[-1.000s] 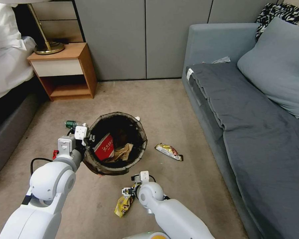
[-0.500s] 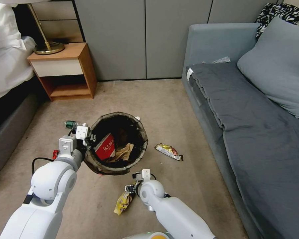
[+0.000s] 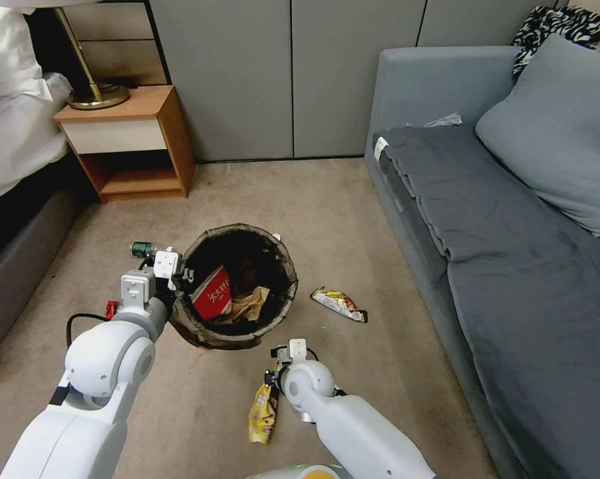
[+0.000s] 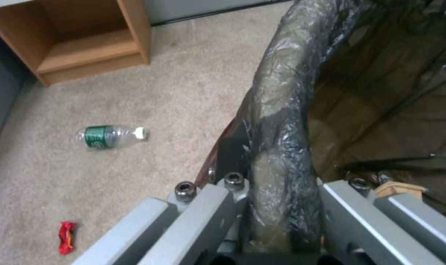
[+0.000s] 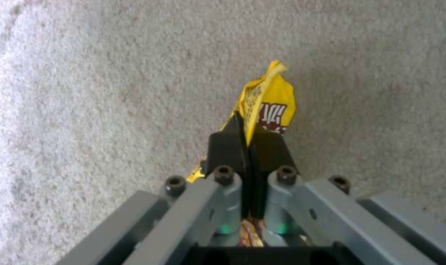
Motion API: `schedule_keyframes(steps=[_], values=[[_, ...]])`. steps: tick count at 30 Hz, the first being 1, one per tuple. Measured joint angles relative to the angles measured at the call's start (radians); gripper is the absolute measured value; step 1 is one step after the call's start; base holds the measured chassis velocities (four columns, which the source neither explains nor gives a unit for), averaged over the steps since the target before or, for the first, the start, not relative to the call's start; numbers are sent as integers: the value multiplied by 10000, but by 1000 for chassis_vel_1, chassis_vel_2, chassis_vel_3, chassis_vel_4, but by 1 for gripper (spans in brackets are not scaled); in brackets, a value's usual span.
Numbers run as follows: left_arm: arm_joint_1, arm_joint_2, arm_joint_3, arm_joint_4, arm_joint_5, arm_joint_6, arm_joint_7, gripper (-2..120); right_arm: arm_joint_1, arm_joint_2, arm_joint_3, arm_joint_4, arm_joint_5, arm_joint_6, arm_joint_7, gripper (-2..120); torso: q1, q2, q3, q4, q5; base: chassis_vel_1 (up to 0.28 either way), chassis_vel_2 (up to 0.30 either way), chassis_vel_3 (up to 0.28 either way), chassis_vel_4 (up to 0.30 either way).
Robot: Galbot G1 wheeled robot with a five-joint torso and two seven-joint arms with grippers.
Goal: Pick up the trash bin, then pick up the garbage from the floor and place it into the trash bin.
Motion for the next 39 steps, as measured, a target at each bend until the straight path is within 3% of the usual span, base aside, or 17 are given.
schedule_keyframes(steps=[9,15,21,23,24,27,28,30,31,32,35,39], values=[[36,-21,-35,-10,10,-3,0,1,-15,-124,22,84,14,-28,14,0,0,0,0,0,0,0,0,0,0],[13,73,-168,-52,-54,24,0,1,15,-741,-57,1135,545,-162,410,0,0,0,0,0,0,0,0,0,0],[-83,146,-241,-200,-321,82,-152,1,399,-2081,165,3516,2486,-604,1703,0,1,0,0,0,3,0,0,0,0],[-133,163,-241,-290,-439,84,-325,1,544,-3027,685,5005,3620,-790,2348,0,1,0,0,4,7,0,0,0,0],[-133,163,-241,-290,-439,84,-325,1,544,-3027,685,5005,3620,-790,2348,0,1,0,0,4,7,0,0,0,0],[-205,196,-230,-296,-401,89,-345,1,349,-5057,1816,6548,4173,-864,2511,0,0,0,0,-4,-4,0,0,0,0],[-205,196,-230,-296,-401,89,-345,1,349,-5057,1816,6548,4173,-864,2511,0,0,0,0,-4,-4,0,0,0,0],[-247,198,-193,-289,-361,89,-264,1,35,-6046,2594,7295,4347,-849,2456,0,0,0,1,-7,13,0,0,0,0],[-275,186,-172,-275,-335,90,-240,1,-166,-6495,3160,7723,4391,-819,2401,0,0,0,0,-5,2,0,0,0,0],[-275,186,-172,-275,-335,90,-240,1,-166,-6495,3160,7723,4391,-819,2401,0,0,0,0,-5,2,0,0,0,0],[-320,146,-115,-255,-256,94,-218,1,-609,-7379,4737,8717,4513,-818,2458,0,0,0,0,-1,5,0,0,0,0],[-292,108,-116,-277,-214,96,-199,1,-682,-7718,5606,9115,4588,-859,2627,0,1,0,0,-1,3,0,0,0,0]])
